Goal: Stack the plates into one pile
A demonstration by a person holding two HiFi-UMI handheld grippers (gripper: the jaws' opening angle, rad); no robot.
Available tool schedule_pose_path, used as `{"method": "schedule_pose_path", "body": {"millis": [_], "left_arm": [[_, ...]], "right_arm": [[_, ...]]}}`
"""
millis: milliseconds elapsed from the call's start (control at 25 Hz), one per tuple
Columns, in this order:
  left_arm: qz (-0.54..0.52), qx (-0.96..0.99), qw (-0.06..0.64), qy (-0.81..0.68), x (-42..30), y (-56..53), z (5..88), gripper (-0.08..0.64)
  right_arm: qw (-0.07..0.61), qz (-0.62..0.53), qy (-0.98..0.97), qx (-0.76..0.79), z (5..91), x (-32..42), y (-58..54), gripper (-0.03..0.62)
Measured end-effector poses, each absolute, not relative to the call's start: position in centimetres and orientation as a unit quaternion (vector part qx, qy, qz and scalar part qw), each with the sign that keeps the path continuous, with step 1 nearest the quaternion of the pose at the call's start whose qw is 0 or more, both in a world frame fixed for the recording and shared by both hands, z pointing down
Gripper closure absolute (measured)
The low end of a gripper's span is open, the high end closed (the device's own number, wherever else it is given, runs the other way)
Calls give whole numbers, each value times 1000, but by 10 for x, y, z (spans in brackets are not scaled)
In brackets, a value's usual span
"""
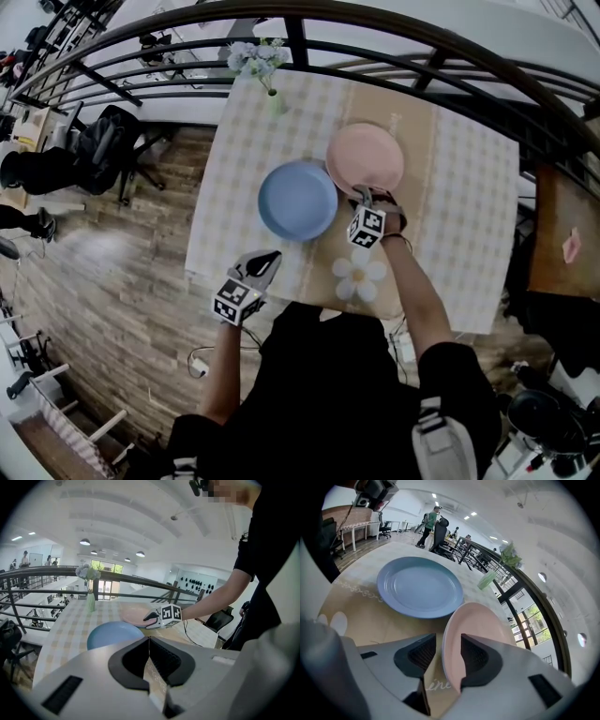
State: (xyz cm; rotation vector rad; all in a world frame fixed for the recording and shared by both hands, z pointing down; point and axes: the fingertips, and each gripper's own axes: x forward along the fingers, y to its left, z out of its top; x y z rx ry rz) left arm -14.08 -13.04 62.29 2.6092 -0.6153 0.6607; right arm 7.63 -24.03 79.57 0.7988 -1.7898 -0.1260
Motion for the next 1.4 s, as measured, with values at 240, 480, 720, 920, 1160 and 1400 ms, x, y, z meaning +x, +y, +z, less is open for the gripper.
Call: {"method": "schedule_pose_path", "body": {"millis": [240, 480, 720, 920, 1160, 1400], "left_arm": [[229, 929, 187, -223, -137, -126, 620, 557], [225, 929, 187, -229, -129, -118, 613, 557], [225, 927, 187, -236, -121, -104, 614, 557], [217, 927, 182, -245, -110, -93, 611, 557], [214, 926, 184, -249, -100, -77, 609, 557], [206, 925, 186, -261, -92, -65, 605, 557]], "right_arm": [[552, -59, -760, 337, 793, 74, -232, 426], [549, -58, -763, 336, 787, 79, -227, 426], [544, -59, -765, 339, 783, 87, -217, 441], [535, -81, -767, 345, 774, 92, -206, 593], [532, -75, -772, 340, 772, 94, -189, 594], [521, -67, -778, 346, 765, 99, -172, 594]]}}
